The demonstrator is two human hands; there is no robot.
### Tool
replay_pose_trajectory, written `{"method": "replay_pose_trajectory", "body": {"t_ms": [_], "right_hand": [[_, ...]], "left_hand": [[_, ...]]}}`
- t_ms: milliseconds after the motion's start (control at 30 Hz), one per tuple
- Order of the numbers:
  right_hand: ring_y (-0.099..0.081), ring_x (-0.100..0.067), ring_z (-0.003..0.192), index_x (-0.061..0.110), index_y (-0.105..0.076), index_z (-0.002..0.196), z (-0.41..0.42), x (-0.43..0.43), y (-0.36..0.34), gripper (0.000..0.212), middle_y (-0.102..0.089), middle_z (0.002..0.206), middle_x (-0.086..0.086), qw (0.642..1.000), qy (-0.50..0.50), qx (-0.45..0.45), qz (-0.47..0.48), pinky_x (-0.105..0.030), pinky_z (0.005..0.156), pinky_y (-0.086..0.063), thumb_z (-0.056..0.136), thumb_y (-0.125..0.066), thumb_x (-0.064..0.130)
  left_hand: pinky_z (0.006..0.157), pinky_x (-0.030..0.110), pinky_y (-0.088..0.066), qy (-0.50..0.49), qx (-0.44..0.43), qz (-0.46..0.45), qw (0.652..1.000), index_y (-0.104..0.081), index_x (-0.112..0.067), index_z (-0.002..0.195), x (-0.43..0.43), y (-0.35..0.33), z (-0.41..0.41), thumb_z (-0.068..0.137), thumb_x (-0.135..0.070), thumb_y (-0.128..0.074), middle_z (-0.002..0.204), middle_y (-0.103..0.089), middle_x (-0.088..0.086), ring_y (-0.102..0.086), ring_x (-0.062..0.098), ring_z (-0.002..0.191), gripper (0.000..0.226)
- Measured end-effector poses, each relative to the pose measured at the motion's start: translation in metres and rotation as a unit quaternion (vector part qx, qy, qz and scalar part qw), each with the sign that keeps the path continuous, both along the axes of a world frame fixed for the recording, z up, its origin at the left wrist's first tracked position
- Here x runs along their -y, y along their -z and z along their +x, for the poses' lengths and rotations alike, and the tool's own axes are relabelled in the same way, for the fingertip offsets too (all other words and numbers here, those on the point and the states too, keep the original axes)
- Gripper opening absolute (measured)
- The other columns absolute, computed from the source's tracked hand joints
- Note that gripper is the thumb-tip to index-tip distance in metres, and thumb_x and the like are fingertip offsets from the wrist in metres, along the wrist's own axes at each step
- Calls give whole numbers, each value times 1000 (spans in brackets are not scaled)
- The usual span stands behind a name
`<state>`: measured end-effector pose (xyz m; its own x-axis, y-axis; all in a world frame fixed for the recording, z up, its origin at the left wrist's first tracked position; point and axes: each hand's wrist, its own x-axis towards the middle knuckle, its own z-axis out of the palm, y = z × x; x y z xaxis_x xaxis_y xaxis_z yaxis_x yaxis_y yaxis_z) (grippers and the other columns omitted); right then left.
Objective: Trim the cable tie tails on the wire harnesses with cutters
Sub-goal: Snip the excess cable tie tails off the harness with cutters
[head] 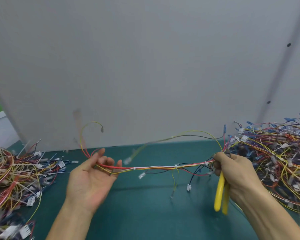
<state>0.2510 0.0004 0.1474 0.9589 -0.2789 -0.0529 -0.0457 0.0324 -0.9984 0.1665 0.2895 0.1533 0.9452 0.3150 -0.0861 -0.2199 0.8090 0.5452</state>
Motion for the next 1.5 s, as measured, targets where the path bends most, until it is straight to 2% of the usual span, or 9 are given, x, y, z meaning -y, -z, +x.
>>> {"method": "replay_pose_trajectory", "body": {"t_ms": [67,133,367,800,933,1133,1233,1367,1500], "right_hand": [[-37,-18,44,9,-49,59,0,-1,-1,26,-45,50,-5,1000,5,-9,10,-27,49,-29,83,-55,1],[-38,-15,41,9,-50,60,0,0,-2,25,-46,48,-3,1000,6,-6,7,-27,48,-31,83,-56,1],[-39,-17,47,10,-54,58,0,3,-3,26,-49,44,2,1000,5,24,7,-28,51,-31,83,-61,4],[-45,-10,49,8,-61,63,-7,5,-10,21,-56,51,1,997,-26,67,-36,-29,54,-33,82,-69,6],[-39,-1,44,9,-67,64,-16,-1,-15,16,-51,46,9,982,-110,117,-102,-28,56,-31,78,-74,7],[-41,-6,53,8,-68,72,-30,-14,-19,13,-55,54,4,956,-183,146,-176,-21,54,-34,77,-77,17],[-45,-7,56,11,-68,74,-35,-21,-19,14,-62,62,-8,941,-211,147,-221,-26,57,-38,79,-75,23],[-41,-5,53,11,-65,72,-39,-24,-20,17,-54,54,7,931,-222,146,-250,-23,54,-35,80,-74,24],[-39,-7,53,10,-64,71,-40,-23,-23,20,-51,54,7,927,-211,147,-275,-28,55,-34,81,-72,25]], "left_hand": [[80,42,-57,-12,-21,17,1000,-62,-12,95,3,1,3,88,-22,-56,58,-49,-4,-58,11,55,14],[74,41,-58,-26,-33,52,998,-64,-14,95,3,4,6,94,-26,-49,61,-55,-3,-61,11,58,19],[67,42,-59,-15,-29,114,993,-67,-18,93,0,4,6,82,-23,-58,69,-61,-3,-64,13,65,15],[62,42,-60,-24,-52,154,986,-63,-11,102,3,3,3,91,-5,-52,77,-60,2,-63,17,71,17],[73,43,-60,-18,-63,263,963,-59,-8,115,12,4,0,92,11,-45,97,-62,12,-66,26,87,33],[63,25,-58,-11,-48,472,880,-65,-16,105,29,3,-4,93,7,-50,95,-74,6,-72,24,79,31],[62,23,-57,9,-49,497,866,-68,-18,100,34,3,-4,91,8,-53,94,-74,5,-73,24,78,31],[59,21,-56,21,-55,510,858,-70,-18,99,36,3,-3,90,8,-54,92,-74,5,-73,21,77,32],[60,21,-56,19,-59,518,853,-71,-20,100,32,3,-3,91,5,-55,93,-74,4,-72,20,78,31]]}}
